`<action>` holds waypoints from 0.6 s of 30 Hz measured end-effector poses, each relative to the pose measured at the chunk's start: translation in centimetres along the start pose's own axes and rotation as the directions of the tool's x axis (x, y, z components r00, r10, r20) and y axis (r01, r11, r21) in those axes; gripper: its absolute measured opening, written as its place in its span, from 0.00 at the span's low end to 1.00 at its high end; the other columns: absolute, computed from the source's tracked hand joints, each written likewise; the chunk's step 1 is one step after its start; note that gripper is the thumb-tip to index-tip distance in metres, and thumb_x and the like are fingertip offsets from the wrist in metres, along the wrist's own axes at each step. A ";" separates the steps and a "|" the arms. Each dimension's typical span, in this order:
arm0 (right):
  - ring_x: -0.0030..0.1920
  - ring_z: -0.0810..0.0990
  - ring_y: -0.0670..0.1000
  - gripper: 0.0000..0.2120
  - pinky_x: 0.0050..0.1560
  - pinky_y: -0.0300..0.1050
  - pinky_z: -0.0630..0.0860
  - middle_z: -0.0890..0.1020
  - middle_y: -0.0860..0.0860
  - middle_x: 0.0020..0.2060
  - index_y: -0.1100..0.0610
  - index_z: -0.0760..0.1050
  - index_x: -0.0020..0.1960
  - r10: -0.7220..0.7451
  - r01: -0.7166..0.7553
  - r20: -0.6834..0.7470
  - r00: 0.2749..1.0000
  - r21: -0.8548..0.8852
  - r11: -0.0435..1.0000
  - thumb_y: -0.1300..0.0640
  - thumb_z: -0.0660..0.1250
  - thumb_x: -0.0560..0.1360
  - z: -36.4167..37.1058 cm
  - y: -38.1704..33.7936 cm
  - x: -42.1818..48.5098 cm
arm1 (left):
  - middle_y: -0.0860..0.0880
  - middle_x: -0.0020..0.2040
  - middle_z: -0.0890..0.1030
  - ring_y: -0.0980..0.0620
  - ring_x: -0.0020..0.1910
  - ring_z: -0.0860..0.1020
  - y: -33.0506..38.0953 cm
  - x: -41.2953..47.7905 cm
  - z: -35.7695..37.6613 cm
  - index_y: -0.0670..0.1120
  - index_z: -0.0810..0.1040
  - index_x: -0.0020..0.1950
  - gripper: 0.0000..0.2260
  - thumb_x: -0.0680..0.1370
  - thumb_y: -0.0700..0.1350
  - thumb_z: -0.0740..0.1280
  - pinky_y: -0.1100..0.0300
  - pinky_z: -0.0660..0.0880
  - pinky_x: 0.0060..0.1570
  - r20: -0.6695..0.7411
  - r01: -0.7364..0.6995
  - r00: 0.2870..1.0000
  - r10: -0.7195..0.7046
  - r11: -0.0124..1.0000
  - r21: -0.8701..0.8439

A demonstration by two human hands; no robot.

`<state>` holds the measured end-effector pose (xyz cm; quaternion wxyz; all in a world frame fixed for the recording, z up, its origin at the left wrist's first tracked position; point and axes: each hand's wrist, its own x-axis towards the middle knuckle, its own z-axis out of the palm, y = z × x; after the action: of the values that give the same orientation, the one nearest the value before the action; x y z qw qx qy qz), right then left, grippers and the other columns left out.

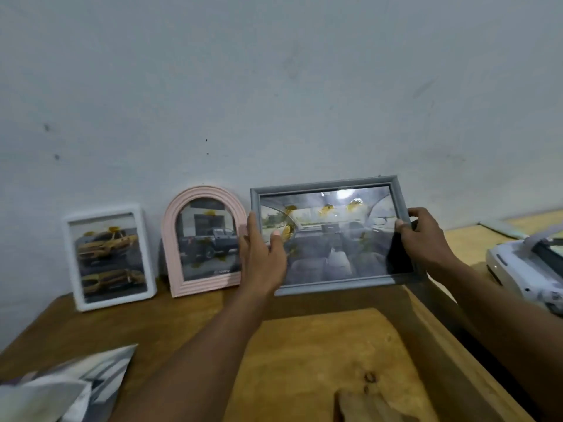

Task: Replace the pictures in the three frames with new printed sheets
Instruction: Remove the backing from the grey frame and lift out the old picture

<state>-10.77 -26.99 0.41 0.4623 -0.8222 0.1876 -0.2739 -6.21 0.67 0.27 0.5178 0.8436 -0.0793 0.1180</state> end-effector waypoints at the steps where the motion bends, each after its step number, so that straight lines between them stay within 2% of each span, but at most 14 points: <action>1: 0.52 0.79 0.59 0.17 0.56 0.61 0.78 0.78 0.57 0.53 0.56 0.67 0.69 -0.003 0.003 0.030 1.000 -0.005 1.000 0.53 0.61 0.82 -0.6 -0.8 -1.4 | 0.46 0.84 0.47 0.40 0.81 0.52 -0.2 -1.0 -1.3 0.61 0.45 0.82 0.27 0.86 0.55 0.53 0.41 0.53 0.76 0.004 0.035 0.999 -0.035 0.999 0.007; 4: 0.50 0.80 0.58 0.16 0.55 0.61 0.79 0.80 0.58 0.52 0.57 0.70 0.66 -0.030 0.032 0.133 0.991 -0.018 0.999 0.53 0.64 0.81 -1.6 -3.3 -5.1 | 0.45 0.82 0.56 0.41 0.80 0.58 -1.7 -3.6 -5.2 0.55 0.51 0.83 0.26 0.86 0.55 0.53 0.46 0.58 0.75 0.016 0.131 0.991 -0.130 0.991 -0.018; 6: 0.48 0.81 0.57 0.15 0.53 0.60 0.80 0.81 0.58 0.51 0.58 0.73 0.64 -0.041 0.046 0.197 0.980 -0.020 0.999 0.53 0.67 0.80 -2.0 -5.6 -6.8 | 0.43 0.80 0.62 0.40 0.77 0.63 -2.9 -4.7 -7.3 0.48 0.58 0.82 0.24 0.86 0.54 0.54 0.48 0.60 0.74 0.081 0.218 0.973 -0.215 0.975 -0.032; 8: 0.48 0.81 0.56 0.16 0.52 0.57 0.81 0.81 0.58 0.53 0.59 0.74 0.64 -0.049 0.064 0.248 0.968 -0.054 0.997 0.54 0.68 0.79 -2.3 -8.4 -7.6 | 0.40 0.72 0.74 0.40 0.68 0.74 -4.4 -5.5 -9.0 0.46 0.72 0.74 0.24 0.84 0.59 0.54 0.44 0.67 0.72 0.195 0.339 0.925 -0.325 0.940 -0.042; 10: 0.54 0.79 0.57 0.21 0.58 0.56 0.79 0.78 0.58 0.60 0.57 0.71 0.69 -0.067 0.107 0.275 0.959 -0.135 0.985 0.55 0.69 0.78 -2.4 -11.7 -7.6 | 0.41 0.59 0.82 0.42 0.57 0.81 -5.5 -6.8 -10.3 0.48 0.79 0.63 0.27 0.80 0.66 0.55 0.44 0.75 0.63 0.282 0.438 0.869 -0.407 0.897 -0.058; 12: 0.59 0.76 0.58 0.23 0.61 0.55 0.75 0.74 0.58 0.65 0.55 0.69 0.70 -0.102 0.180 0.286 0.953 -0.259 0.949 0.56 0.69 0.77 -2.2 -15.2 -7.6 | 0.42 0.56 0.82 0.43 0.53 0.80 -5.4 -7.7 -11.3 0.49 0.79 0.62 0.32 0.77 0.72 0.54 0.49 0.77 0.54 0.351 0.495 0.817 -0.458 0.868 -0.021; 14: 0.60 0.75 0.59 0.21 0.59 0.53 0.74 0.74 0.58 0.65 0.57 0.71 0.69 -0.138 0.255 0.318 0.938 -0.365 0.895 0.58 0.68 0.77 -1.4 -18.6 -7.8 | 0.43 0.63 0.77 0.44 0.53 0.77 -4.1 -7.8 -12.4 0.50 0.73 0.71 0.34 0.78 0.73 0.51 0.51 0.75 0.50 0.376 0.486 0.796 -0.474 0.871 0.069; 16: 0.56 0.76 0.59 0.15 0.53 0.52 0.75 0.76 0.60 0.61 0.61 0.74 0.64 -0.166 0.318 0.347 0.923 -0.446 0.837 0.60 0.65 0.78 0.0 -21.7 -8.2 | 0.43 0.72 0.71 0.43 0.57 0.75 -1.9 -6.9 -13.3 0.52 0.63 0.79 0.31 0.82 0.68 0.49 0.50 0.74 0.55 0.331 0.412 0.848 -0.414 0.908 0.081; 18: 0.46 0.77 0.58 0.08 0.42 0.48 0.73 0.78 0.62 0.54 0.64 0.74 0.52 -0.171 0.347 0.364 0.915 -0.500 0.793 0.60 0.62 0.78 1.7 -24.3 -8.8 | 0.44 0.73 0.70 0.43 0.60 0.76 0.6 -5.7 -14.4 0.51 0.62 0.79 0.28 0.84 0.64 0.49 0.48 0.75 0.60 0.295 0.333 0.899 -0.322 0.943 0.016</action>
<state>-15.25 -8.72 18.21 0.1840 -0.9702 0.0706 -0.1411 -13.53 13.31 5.46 0.5271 0.8439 -0.0145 -0.0987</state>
